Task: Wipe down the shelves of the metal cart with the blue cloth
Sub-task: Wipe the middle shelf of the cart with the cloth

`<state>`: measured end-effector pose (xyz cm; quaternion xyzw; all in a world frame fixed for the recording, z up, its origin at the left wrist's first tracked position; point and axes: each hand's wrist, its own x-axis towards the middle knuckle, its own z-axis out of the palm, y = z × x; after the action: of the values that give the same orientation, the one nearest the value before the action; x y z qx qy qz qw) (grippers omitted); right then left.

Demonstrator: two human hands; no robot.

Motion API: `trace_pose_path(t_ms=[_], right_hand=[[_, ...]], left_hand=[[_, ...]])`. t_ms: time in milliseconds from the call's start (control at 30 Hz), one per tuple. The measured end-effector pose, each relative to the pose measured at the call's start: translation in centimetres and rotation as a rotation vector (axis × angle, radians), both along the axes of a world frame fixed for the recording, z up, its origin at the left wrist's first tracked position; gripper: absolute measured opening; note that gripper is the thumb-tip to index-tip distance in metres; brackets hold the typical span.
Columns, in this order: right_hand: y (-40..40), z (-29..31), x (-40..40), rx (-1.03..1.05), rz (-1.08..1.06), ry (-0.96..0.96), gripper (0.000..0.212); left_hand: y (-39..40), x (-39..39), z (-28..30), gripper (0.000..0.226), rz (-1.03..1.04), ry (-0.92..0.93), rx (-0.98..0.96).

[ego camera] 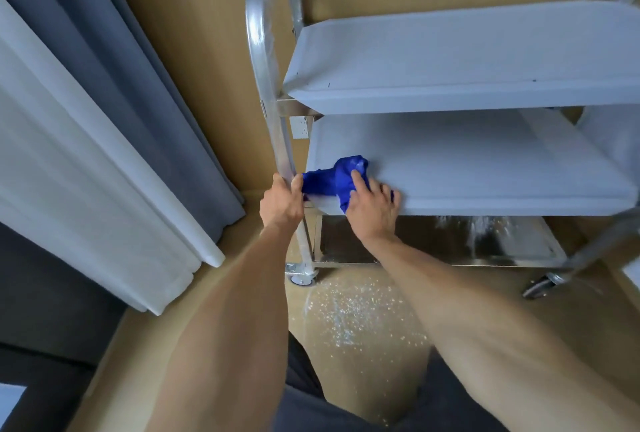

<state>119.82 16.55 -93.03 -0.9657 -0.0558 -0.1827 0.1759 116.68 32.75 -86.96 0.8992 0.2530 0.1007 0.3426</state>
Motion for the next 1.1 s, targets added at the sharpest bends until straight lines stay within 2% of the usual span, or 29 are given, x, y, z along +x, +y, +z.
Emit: trace_pose_path(t_ms=[100,167,267,367,467,600,733,833,900,1000,1100], right_hand=[[-7.5,0.1,2.6,0.063,-0.290,0.073,0.051],[-10.3,0.4,3.2,0.116,-0.372,0.151,0.056],[-7.3,-0.3,1.2,0.054,-0.251,0.135,0.067],[-0.7,-0.4,-0.8,-0.075,0.011,0.093,0.078],[5.8,-0.2,-1.0,-0.184,0.243,0.103,0.077],[9.2,-0.7,-1.1,-0.177,0.215,0.111,0.080],[8.0,-1.0,-1.3,-0.149,0.204,0.064,0.066],[3.8,-1.3,-1.3,-0.117,0.172,0.035,0.070],[-1.7,-1.5,-1.1,-0.093,0.083,0.010,0.067],[-12.8,-1.6,0.1,-0.079,-0.175,0.001,0.058],[-21.8,-0.4,1.7,0.110,-0.493,0.107,0.057]], left_hand=[[-0.7,0.3,-0.4,0.046,0.012,-0.032,0.041],[-1.5,0.4,-0.9,0.050,0.007,-0.065,0.068],[-1.6,0.6,-1.2,0.052,0.009,-0.077,0.061],[-0.2,0.0,-1.3,0.052,-0.014,-0.125,-0.057],[1.2,-0.7,-1.6,0.048,-0.034,-0.152,-0.147],[0.7,-0.3,-1.6,0.046,0.089,-0.132,-0.150],[-1.4,-0.4,-1.3,0.044,0.222,-0.053,-0.129],[-2.0,-0.3,-1.4,0.043,0.231,-0.012,-0.076],[-2.1,-0.3,-1.7,0.045,0.227,-0.017,-0.038],[-2.5,-0.2,-2.2,0.047,0.241,-0.027,0.003],[-3.1,0.0,-2.3,0.047,0.259,-0.045,0.010]])
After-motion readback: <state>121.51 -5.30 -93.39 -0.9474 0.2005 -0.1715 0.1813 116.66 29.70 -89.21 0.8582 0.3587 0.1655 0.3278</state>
